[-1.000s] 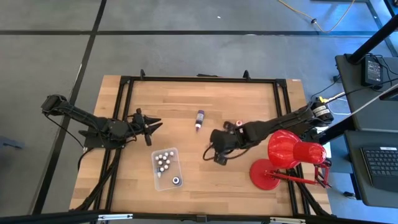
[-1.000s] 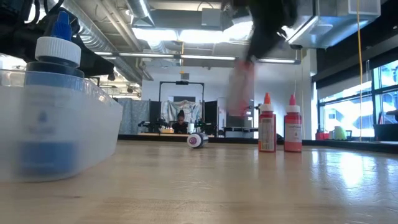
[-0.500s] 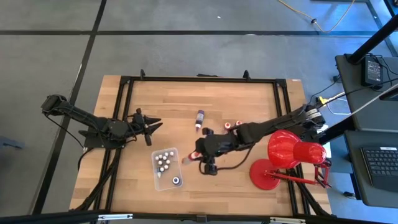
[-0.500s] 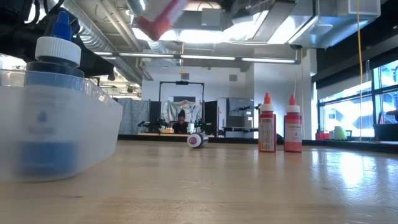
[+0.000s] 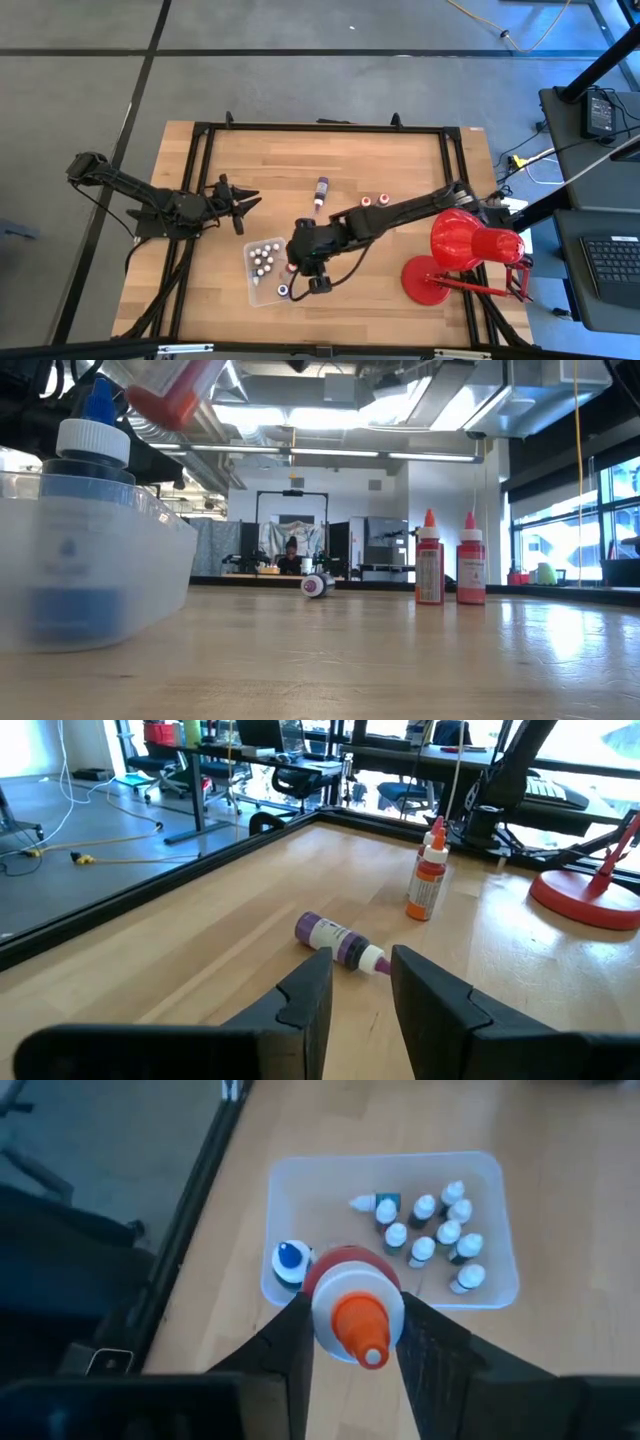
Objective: Pick & Place food coloring
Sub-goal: Put the large orange food coloring bottle into the bin
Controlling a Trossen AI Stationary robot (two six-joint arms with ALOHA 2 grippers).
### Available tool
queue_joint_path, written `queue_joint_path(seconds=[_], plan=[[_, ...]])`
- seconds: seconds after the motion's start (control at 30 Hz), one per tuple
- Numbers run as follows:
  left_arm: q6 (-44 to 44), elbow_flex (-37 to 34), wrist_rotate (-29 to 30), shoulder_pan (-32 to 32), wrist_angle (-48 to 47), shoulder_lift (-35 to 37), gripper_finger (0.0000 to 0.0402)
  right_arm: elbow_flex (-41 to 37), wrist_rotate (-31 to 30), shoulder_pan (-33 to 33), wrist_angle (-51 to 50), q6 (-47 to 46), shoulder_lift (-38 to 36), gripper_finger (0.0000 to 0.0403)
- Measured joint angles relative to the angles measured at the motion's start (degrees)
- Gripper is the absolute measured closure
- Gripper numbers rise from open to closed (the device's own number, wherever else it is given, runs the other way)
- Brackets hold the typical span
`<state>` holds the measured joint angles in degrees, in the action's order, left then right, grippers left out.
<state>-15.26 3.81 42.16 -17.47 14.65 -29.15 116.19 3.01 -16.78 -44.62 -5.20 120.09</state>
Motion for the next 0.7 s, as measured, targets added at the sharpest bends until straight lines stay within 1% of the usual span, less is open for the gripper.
queue_joint_path(seconds=[0.13, 0.27, 0.7], plan=[[-0.01, 0.0, -0.06, -0.01, -0.03, 0.0, 0.0303, 5.59, 0.15, 0.05, -4.13, 2.45, 4.35, 0.0282], [0.02, 0.0, -0.06, -0.01, -0.07, 0.0, 0.03, 8.68, 0.13, 0.07, -4.46, 4.31, 7.58, 0.0282], [0.02, 0.0, -0.05, -0.01, -0.3, 0.0, 0.0301, 9.33, 0.24, 0.44, -4.43, 5.5, 10.19, 0.0282]])
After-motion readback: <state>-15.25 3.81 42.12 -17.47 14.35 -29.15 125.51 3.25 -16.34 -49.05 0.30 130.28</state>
